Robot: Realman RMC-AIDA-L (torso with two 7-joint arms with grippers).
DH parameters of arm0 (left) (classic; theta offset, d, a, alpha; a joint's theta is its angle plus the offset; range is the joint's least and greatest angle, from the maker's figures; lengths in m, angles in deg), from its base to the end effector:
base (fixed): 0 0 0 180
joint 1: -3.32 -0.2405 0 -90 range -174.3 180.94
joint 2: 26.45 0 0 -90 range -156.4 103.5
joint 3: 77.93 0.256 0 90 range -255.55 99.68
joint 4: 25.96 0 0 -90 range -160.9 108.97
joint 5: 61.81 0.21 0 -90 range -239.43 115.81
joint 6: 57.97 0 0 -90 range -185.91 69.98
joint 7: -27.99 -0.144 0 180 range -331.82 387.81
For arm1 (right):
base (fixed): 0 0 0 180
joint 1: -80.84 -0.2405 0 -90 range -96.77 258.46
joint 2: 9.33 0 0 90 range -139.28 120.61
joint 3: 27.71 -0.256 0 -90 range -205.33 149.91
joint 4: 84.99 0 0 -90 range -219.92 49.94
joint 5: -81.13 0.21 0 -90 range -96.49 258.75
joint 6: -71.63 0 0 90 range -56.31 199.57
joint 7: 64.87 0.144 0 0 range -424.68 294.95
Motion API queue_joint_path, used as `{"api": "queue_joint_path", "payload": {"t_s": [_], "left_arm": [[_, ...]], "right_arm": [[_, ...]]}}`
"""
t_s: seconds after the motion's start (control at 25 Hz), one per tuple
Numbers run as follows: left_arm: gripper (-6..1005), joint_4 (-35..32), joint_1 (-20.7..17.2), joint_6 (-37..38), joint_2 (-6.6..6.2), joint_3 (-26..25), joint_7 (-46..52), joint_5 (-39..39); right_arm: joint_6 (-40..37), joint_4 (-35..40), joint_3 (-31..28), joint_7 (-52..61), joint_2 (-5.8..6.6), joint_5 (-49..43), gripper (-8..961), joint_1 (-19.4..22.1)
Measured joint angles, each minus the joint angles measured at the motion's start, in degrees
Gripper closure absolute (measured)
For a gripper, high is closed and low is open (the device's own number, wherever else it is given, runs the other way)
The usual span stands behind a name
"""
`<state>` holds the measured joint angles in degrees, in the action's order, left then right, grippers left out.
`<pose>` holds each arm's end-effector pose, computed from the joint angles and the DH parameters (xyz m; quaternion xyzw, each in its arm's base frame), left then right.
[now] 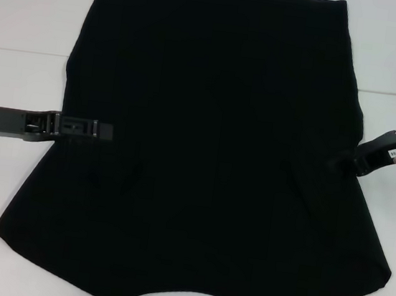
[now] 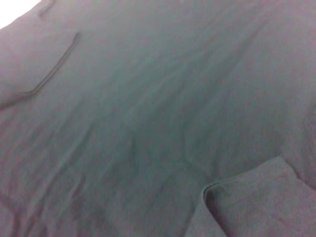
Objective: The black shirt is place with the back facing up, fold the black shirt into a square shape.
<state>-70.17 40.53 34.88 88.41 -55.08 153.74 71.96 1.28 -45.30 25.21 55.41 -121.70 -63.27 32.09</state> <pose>-0.2740 0.3624 0.0646 -0.8051 -0.5424 -0.2101 0.1161 0.2327 0.4346 0.0271 -0.9179 0.3260 -0.0682 0.2155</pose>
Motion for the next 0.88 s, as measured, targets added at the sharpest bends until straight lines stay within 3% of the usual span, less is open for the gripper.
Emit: {"api": "queue_joint_path", "payload": {"t_s": [0.32, 0.56, 0.76, 0.88], "left_arm": [[407, -1.0, -1.6, 3.0, -0.56, 0.0, 1.9, 0.5], [408, -5.4, -4.1, 7.2, -0.79, 0.0, 2.9, 3.0], [409, -4.9, -4.6, 7.1, -0.44, 0.3, 3.5, 9.8], [411, -4.9, -4.9, 7.2, -0.43, -0.4, 5.2, 11.8]], "right_arm": [[-1.2, 0.4, -2.2, 7.9, 0.28, 1.7, 645, 0.1], [-5.1, 0.4, -6.5, 11.8, 0.48, 8.4, 427, 0.0], [-5.7, -0.2, -9.4, 12.0, 0.55, 14.4, 186, 0.8], [-5.9, -0.3, -10.3, 12.9, 0.63, 15.3, 165, 1.3]]}}
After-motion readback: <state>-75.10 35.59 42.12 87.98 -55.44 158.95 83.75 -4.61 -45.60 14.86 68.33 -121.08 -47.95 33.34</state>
